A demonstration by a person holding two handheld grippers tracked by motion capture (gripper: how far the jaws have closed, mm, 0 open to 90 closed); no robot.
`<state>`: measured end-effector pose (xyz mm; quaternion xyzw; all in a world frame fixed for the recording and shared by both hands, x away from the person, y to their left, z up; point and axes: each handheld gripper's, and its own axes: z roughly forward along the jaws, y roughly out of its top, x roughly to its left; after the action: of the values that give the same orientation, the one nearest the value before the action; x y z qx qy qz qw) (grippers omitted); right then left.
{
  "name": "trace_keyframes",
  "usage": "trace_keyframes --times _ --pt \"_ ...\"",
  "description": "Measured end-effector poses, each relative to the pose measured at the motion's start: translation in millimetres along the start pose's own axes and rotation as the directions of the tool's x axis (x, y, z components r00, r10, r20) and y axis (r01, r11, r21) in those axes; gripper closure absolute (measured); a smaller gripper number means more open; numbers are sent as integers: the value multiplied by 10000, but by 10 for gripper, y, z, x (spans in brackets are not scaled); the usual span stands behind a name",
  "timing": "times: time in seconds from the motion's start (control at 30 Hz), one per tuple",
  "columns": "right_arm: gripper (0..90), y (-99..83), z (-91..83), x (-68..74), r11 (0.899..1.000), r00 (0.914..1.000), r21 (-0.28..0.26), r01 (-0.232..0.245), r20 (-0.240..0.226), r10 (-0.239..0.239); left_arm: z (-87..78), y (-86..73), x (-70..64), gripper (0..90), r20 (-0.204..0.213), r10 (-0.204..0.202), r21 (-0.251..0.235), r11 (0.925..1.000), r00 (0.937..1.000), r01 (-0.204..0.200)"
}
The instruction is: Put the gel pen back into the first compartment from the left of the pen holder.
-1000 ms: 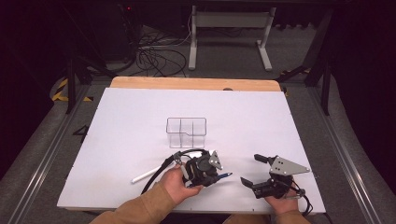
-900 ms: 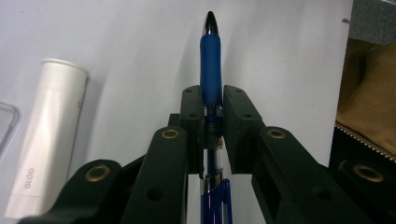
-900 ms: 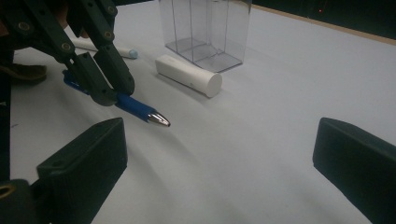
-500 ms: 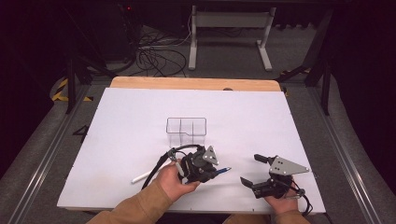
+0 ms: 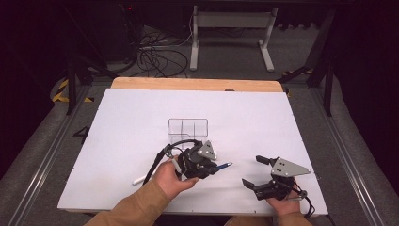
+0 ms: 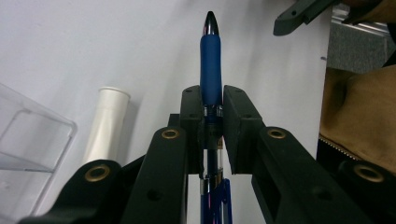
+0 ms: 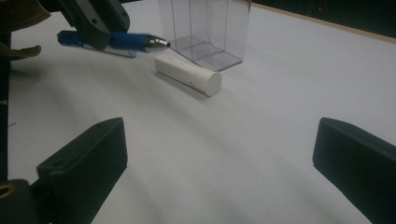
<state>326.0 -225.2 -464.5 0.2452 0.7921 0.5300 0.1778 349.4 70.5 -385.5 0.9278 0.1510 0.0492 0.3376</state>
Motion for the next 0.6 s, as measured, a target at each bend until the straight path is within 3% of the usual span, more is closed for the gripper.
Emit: trace_keyframes --times 0.4,0.6 --pt "37 0 1 2 10000 10000 7 22 12 -22 -244 48 156 793 -395 -135 -713 9974 9991 106" --pt "37 0 1 2 10000 10000 20 45 1 -45 -382 57 267 793 -545 -364 -1193 9924 9978 297"
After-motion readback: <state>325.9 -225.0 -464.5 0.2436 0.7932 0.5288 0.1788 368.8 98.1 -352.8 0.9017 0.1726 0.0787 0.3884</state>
